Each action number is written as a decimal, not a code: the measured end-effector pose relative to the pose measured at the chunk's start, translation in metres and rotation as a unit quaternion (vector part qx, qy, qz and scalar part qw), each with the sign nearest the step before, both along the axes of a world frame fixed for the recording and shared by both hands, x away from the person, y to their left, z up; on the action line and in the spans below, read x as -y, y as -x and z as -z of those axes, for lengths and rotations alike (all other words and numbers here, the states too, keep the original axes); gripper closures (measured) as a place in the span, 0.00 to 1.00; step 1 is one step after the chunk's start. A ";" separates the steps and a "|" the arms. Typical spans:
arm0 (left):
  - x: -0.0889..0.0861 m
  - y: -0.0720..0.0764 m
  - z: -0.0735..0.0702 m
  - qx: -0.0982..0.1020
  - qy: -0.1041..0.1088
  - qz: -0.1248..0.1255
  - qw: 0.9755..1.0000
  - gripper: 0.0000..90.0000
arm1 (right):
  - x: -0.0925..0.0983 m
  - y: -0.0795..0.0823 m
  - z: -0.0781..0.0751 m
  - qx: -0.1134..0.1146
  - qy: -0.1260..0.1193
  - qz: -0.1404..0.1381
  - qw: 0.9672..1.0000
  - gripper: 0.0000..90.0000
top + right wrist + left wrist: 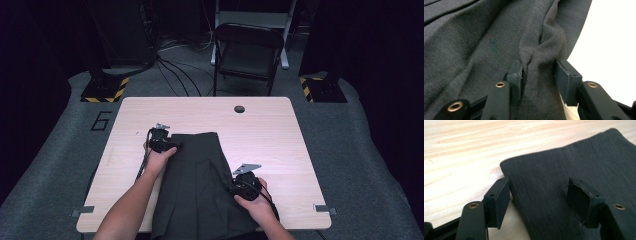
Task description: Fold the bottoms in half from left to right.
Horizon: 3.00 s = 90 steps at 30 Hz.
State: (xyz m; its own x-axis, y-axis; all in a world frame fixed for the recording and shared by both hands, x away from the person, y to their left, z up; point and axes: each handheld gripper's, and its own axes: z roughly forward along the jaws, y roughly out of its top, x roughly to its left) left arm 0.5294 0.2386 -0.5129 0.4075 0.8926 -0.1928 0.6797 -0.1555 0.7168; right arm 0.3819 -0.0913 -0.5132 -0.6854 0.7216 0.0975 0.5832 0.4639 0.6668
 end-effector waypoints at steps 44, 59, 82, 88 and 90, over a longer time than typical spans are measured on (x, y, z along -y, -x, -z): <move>-0.001 -0.016 -0.017 -0.001 -0.003 -0.002 1.000 0.88 | 0.002 0.000 0.000 -0.004 -0.004 -0.005 1.000 0.66; -0.002 -0.022 -0.004 -0.022 -0.004 -0.007 1.000 0.37 | 0.002 0.001 0.000 -0.003 -0.003 -0.001 1.000 0.66; -0.004 -0.023 -0.001 -0.027 0.003 -0.020 0.999 0.75 | 0.004 0.001 0.000 -0.006 -0.006 -0.006 1.000 0.65; -0.002 -0.022 -0.003 -0.023 0.001 -0.014 1.000 0.89 | 0.004 0.001 0.000 -0.007 -0.009 -0.003 1.000 0.66; -0.002 -0.021 -0.004 -0.025 0.003 -0.016 1.000 0.91 | 0.004 0.001 0.000 -0.006 -0.010 -0.004 1.000 0.66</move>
State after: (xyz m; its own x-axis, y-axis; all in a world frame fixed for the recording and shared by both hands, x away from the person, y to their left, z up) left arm 0.5504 0.2401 -0.5087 0.3693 0.9036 -0.2171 0.7191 -0.1299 0.6827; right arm 0.3813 -0.0951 -0.5135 -0.6896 0.7142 0.1200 0.5881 0.4556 0.6683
